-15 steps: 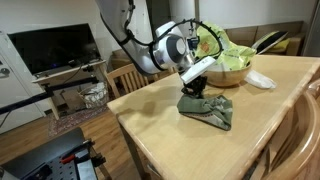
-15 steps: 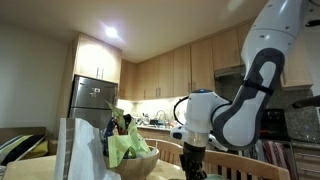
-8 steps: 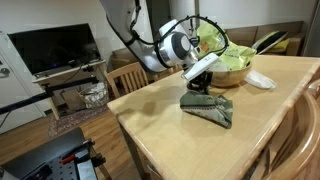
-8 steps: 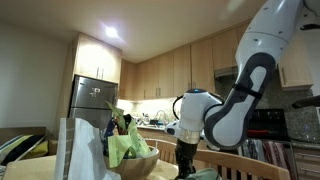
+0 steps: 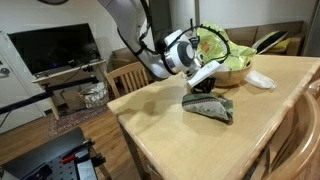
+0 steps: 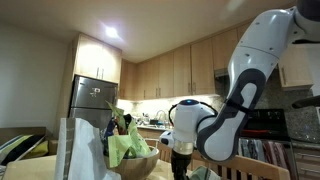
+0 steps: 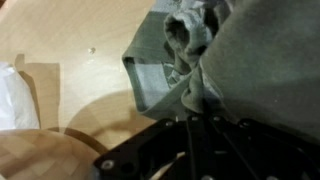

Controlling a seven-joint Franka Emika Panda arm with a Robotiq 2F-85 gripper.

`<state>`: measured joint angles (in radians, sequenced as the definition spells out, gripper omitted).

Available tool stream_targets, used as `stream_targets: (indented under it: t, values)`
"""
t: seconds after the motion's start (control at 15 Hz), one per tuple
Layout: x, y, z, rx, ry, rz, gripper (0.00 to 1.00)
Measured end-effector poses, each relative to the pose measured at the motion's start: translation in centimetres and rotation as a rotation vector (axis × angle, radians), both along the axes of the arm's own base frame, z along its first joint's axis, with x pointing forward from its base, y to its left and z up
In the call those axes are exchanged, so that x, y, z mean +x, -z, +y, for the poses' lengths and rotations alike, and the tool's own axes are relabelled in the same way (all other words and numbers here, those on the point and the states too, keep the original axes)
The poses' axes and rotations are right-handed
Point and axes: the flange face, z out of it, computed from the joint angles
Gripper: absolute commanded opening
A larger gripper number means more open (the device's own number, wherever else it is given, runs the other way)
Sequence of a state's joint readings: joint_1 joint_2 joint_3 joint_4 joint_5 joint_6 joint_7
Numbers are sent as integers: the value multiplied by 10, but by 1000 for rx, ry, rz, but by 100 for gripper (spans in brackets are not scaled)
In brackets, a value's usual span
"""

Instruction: Move the green towel to the right then fold the green towel

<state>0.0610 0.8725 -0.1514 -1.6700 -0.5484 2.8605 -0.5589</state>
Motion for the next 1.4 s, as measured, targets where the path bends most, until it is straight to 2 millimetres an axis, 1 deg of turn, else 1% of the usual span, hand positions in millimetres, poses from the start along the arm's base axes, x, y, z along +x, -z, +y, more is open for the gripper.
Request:
stream_targets:
  t: [0.07, 0.13, 0.27, 0.47, 0.53, 0.6, 0.73, 1.07, 1.13, 1.2, 1.27, 1.4]
  values:
    - [1, 3, 0, -4, 1, 6, 2]
    - [3, 5, 0, -7, 2, 9, 5]
    - [6, 5, 1, -11, 3, 8, 0]
    - [9, 2, 1, -14, 4, 5, 1]
    - [10, 1, 2, -15, 4, 3, 27]
    - [11, -1, 1, -15, 4, 0, 29]
    - [12, -6, 0, -17, 5, -7, 42]
    - [17, -24, -4, -31, -2, -30, 80]
    - [17, -27, -4, -36, -6, -33, 88]
    - [18, -29, -5, -40, -9, -36, 95]
    - [18, -31, -6, -45, -12, -38, 100]
    - [19, -34, -8, -54, -16, -41, 100]
